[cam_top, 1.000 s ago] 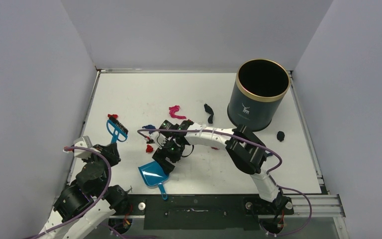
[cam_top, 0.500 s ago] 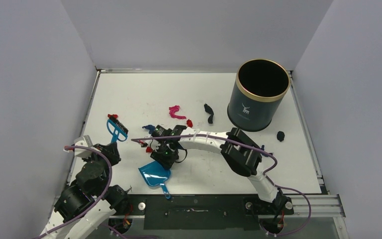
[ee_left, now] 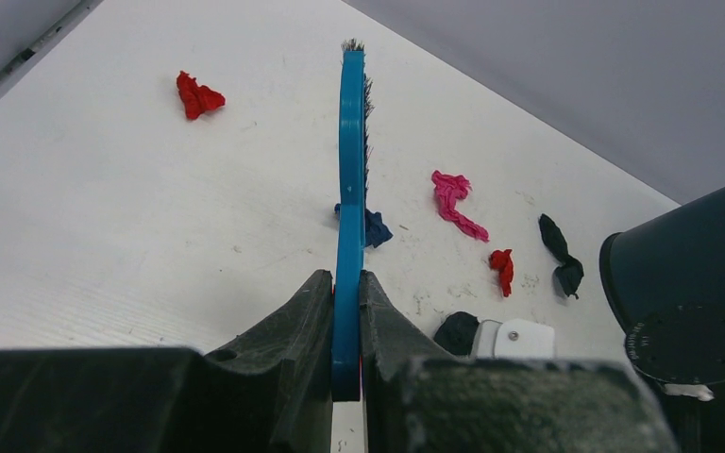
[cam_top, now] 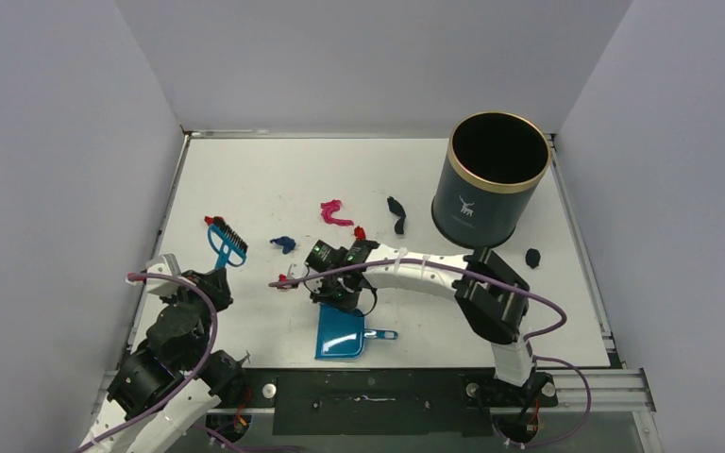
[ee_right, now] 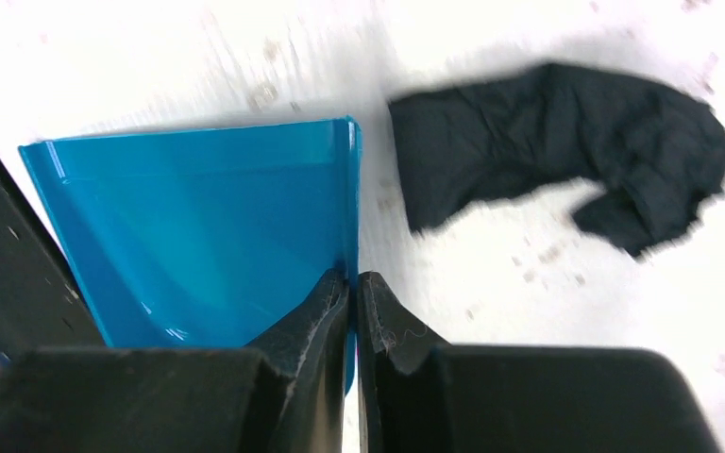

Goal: Sweep away the paper scraps from the table

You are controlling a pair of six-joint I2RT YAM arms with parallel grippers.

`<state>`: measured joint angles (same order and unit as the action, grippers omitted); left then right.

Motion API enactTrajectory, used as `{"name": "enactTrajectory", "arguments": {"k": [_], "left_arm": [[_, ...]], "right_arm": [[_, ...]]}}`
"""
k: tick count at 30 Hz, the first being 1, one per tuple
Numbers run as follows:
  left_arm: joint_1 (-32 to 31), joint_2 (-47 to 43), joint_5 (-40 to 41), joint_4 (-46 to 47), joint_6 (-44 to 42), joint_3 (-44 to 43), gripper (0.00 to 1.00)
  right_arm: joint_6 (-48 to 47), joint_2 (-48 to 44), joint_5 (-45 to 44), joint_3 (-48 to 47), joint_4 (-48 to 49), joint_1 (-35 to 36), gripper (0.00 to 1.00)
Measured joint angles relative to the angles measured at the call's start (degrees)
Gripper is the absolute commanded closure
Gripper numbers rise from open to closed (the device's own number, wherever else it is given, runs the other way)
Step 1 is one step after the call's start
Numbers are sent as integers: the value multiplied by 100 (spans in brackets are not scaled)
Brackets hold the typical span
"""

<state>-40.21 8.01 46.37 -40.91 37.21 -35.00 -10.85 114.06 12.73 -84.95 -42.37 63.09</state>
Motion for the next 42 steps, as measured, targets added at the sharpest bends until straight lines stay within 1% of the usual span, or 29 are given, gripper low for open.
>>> {"name": "enactTrajectory", "arguments": {"k": [1, 2, 4, 5, 9, 12, 15, 17, 18, 23, 26, 29, 32, 36, 42], "left_arm": [[4, 0, -26, 28, -17, 2, 100], [11, 0, -52, 57, -31, 2, 100], [20, 2, -98, 98, -46, 4, 100], [24, 7, -131, 118, -55, 4, 100], [35, 59, -249, 184, -105, 28, 100], [55, 105, -350, 203, -151, 66, 100], [57, 107, -402, 214, -175, 76, 100], [57, 101, -428, 216, -181, 81, 100], [57, 94, -446, 221, -188, 85, 100], [57, 35, -496, 243, -192, 101, 100], [57, 44, -525, 260, -195, 101, 100], [57, 101, -542, 264, -197, 101, 100], [57, 173, -577, 269, -199, 101, 100], [57, 269, -616, 302, -208, 101, 100], [96, 433, -660, 365, -234, 101, 100]], "right_arm": [[-83, -125, -68, 98, -2, -15, 94], [-197, -295, -153, 234, -9, -59, 91], [-341, -533, -203, 400, -15, -212, 78], [-391, -619, -175, 459, -15, -326, 74], [-568, -758, 157, 599, 37, -949, 66], [-686, -905, 341, 927, 131, -1344, 60], [-785, -1237, 498, 1355, 127, -1469, 48], [-831, -1604, 612, 1657, 162, -1513, 41], [-883, -1864, 684, 1829, 190, -1534, 39], [-1381, -3346, 935, 2586, 345, -1910, 34], [-1733, -3926, 999, 3180, 498, -2111, 31], [-1958, -4124, 1075, 3659, 503, -2105, 25], [-2072, -4275, 1073, 3965, 590, -2100, 21], [-2153, -4529, 1108, 4183, 822, -2100, 19], [-2107, -4612, 1287, 4559, 1423, -2059, 19]]}}
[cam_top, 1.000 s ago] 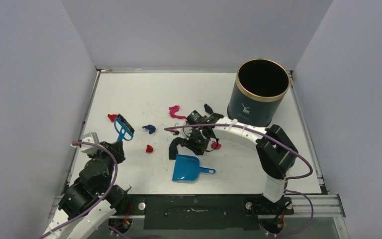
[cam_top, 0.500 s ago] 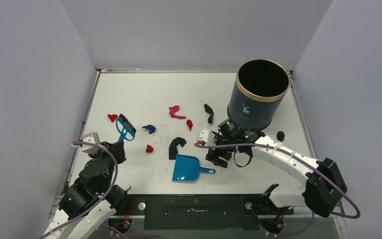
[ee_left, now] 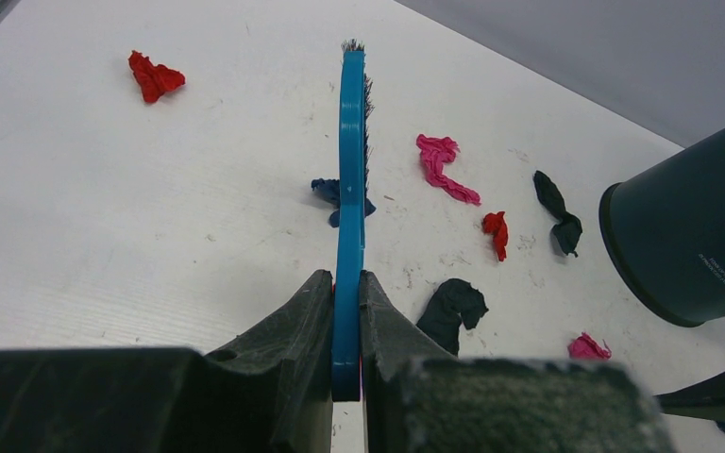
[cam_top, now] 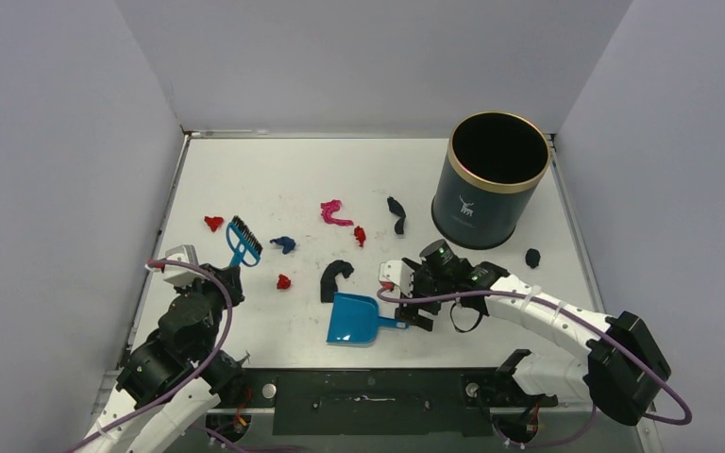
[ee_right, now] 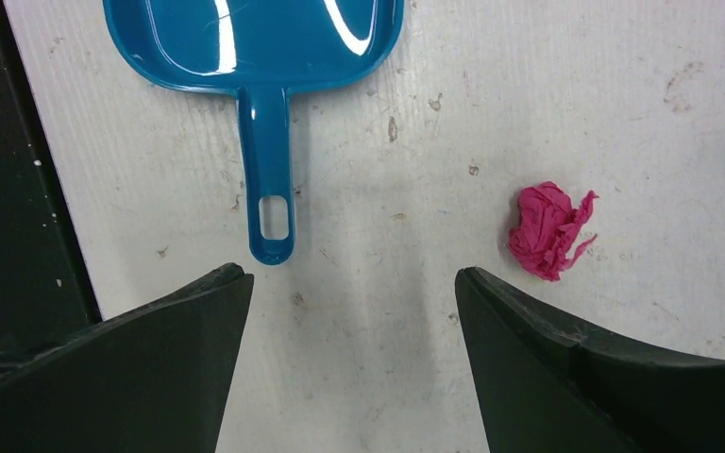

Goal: Sweep away the paper scraps from the table

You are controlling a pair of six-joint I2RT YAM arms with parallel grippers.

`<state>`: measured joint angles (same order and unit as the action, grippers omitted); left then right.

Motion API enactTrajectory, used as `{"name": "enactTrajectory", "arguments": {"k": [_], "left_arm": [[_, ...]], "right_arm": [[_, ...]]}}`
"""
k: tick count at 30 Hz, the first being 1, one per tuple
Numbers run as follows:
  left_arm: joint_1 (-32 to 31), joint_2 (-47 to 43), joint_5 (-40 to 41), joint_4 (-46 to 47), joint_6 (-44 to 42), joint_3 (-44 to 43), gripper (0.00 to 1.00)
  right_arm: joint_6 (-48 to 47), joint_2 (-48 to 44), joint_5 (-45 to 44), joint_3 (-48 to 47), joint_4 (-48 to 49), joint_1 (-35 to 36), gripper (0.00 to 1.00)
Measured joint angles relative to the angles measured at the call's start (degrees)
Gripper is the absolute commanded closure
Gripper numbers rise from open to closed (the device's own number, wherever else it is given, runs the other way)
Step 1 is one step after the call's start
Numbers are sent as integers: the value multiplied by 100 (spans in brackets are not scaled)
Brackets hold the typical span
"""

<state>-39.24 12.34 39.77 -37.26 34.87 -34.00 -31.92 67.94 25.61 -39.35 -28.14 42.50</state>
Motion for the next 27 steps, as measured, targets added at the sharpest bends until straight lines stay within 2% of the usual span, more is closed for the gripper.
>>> {"name": "enactTrajectory", "arguments": {"k": [11, 18, 23, 27], "left_arm": [[11, 7, 0, 20, -7, 0, 100], [35, 7, -22, 22, -7, 0, 100], [35, 7, -63, 24, -11, 0, 100], [35, 7, -83, 24, -17, 0, 100]], "right_arm": [[70, 654, -72, 199, 542, 791, 22], [118, 1034, -376, 201, 767, 885, 26], [162, 1250, -448, 173, 872, 933, 37], [219, 1381, -376, 79, 828, 942, 54]]}}
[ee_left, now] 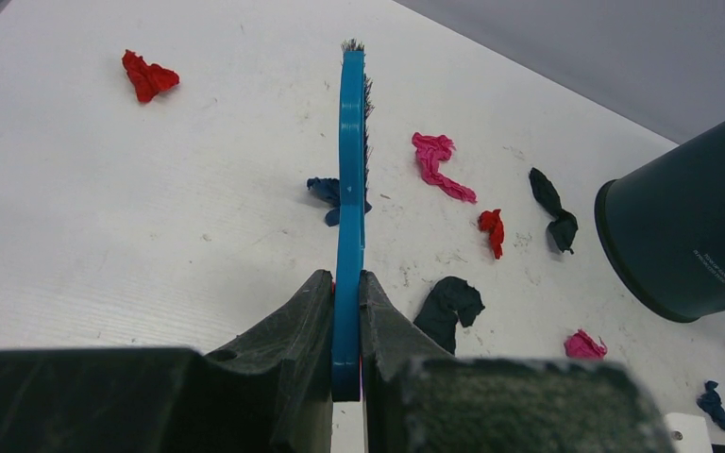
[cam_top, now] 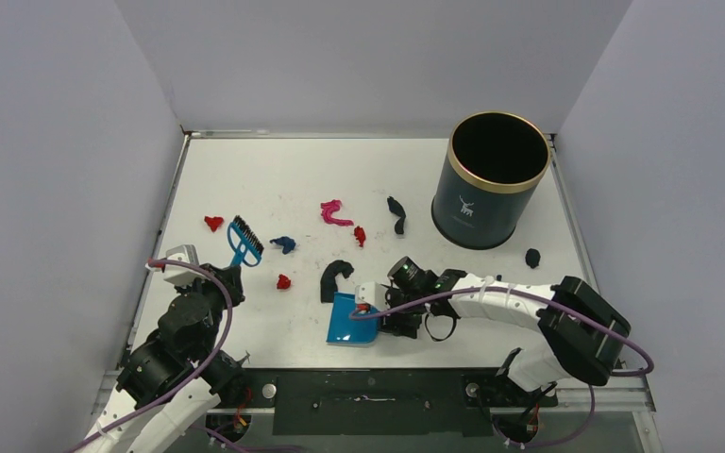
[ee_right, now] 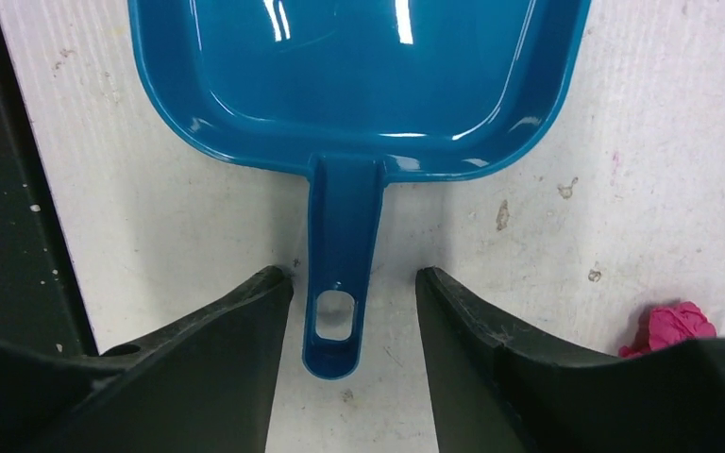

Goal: Sweep away the paper scraps from the table

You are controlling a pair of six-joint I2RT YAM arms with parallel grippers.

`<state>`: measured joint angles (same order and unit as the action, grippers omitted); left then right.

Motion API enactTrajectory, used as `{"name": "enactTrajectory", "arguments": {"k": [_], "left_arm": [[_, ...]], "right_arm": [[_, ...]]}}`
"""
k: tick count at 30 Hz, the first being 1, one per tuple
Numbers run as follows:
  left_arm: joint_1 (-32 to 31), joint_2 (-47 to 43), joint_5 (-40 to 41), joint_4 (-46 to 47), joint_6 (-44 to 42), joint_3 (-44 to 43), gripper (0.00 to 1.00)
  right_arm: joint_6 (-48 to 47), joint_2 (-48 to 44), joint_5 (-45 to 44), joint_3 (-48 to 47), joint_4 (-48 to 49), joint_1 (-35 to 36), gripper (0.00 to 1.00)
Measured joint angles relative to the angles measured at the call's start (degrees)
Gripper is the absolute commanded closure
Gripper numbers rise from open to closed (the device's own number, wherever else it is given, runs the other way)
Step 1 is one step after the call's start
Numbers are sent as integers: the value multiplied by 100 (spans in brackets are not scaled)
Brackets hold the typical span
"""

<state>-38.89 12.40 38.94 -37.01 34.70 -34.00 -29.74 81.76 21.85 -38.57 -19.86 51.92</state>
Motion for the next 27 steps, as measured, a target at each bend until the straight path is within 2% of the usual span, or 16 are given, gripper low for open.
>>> {"name": "enactTrajectory", "arguments": {"k": [2, 5, 10, 17, 23, 27], "left_arm": [[0, 0, -4, 0, -2, 0, 100], [2, 0, -7, 0, -7, 0, 100], [2, 0, -24, 4, -46, 0, 100], [26, 42, -90, 55, -101, 2, 100], [42, 267, -522, 337, -254, 57, 100], [48, 553, -879, 490, -343, 87, 100]], "right_arm": [[24, 79, 50, -76, -55, 2, 65], [20, 127, 96, -160, -210, 35, 74], [-138, 50, 7, -334, -686, -37, 81], [-424, -599, -66, -514, -1325, -426, 93], [-831, -1016, -129, -1010, -2153, -968, 95], [-1226, -1099, -153, -1464, -2830, -1646, 95]]}}
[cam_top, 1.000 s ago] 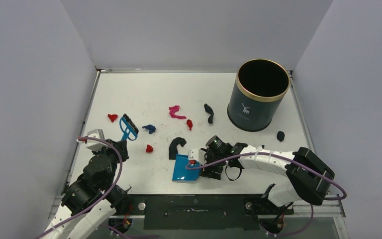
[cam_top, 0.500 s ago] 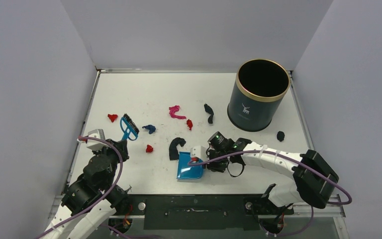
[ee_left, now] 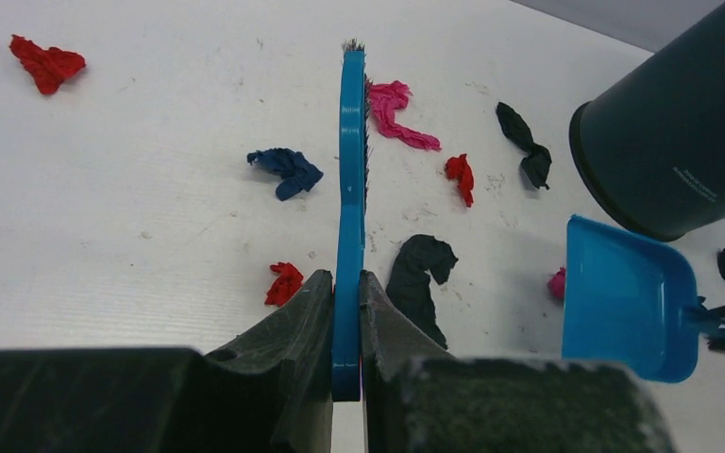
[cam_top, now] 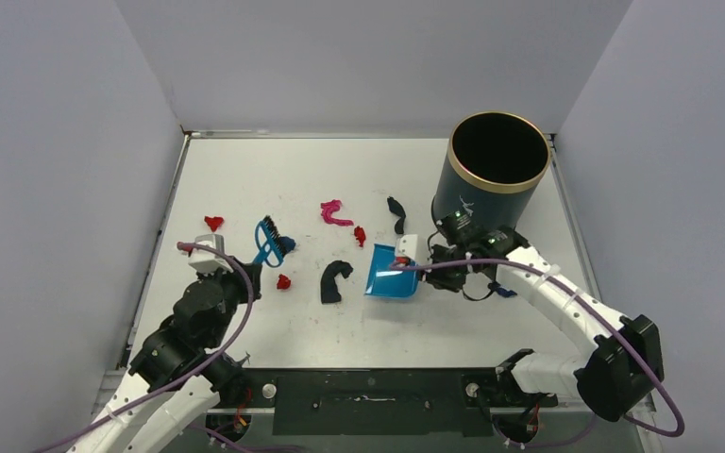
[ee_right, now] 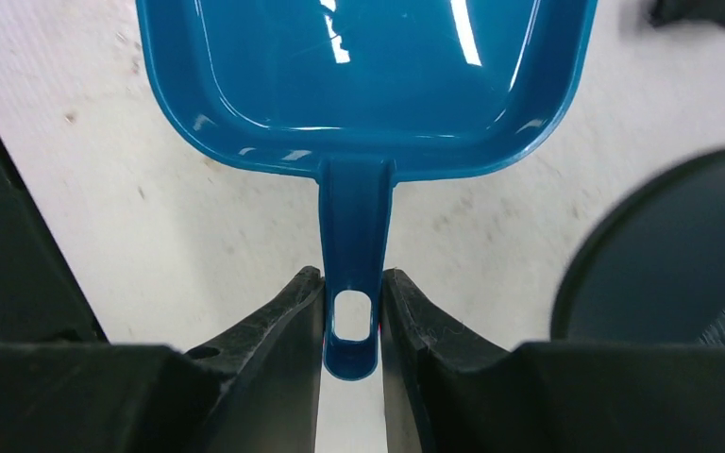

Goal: Sweep away the paper scraps from the table

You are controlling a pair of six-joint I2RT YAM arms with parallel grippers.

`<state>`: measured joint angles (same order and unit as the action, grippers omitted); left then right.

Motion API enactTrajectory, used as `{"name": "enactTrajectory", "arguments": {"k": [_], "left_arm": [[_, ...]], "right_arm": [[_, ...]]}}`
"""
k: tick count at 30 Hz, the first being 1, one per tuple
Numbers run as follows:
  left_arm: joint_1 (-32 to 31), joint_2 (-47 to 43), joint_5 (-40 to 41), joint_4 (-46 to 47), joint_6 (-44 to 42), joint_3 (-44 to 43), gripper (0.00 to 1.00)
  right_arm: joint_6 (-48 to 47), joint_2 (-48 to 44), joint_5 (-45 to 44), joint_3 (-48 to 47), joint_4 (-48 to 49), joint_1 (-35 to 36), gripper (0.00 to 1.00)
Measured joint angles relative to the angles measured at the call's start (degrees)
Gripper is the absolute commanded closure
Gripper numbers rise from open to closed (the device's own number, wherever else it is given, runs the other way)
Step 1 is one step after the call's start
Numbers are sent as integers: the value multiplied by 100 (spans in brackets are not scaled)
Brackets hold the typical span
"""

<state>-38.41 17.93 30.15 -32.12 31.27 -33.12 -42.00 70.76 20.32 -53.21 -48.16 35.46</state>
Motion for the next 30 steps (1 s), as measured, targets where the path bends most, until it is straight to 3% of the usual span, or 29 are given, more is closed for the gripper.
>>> {"name": "enactTrajectory", "arguments": {"k": [5, 10, 14, 17, 22, 30], "left_arm": [[0, 299, -409, 262, 70, 11, 100], [0, 695, -1097, 1108, 629, 348, 100], [-105, 1491, -1670, 1989, 1172, 579, 100], [-544, 2153, -1735, 2649, 1397, 588, 100], [-1797, 3528, -1593, 3869, 1532, 468, 100], [-3082, 6269, -1499, 5394, 1606, -1019, 100]], "right_arm": [[-529, -109, 122, -1113, -1012, -1038, 95], [-686, -538, 415, -2264, -1434, -2013, 95], [-391, -946, 468, -2688, -1510, -2232, 95], [-2, -1165, 483, -2813, -1502, -2232, 95], [621, -1458, 494, -2824, -1403, -2232, 95], [1198, -1685, 420, -2837, -1091, -2232, 95]]}}
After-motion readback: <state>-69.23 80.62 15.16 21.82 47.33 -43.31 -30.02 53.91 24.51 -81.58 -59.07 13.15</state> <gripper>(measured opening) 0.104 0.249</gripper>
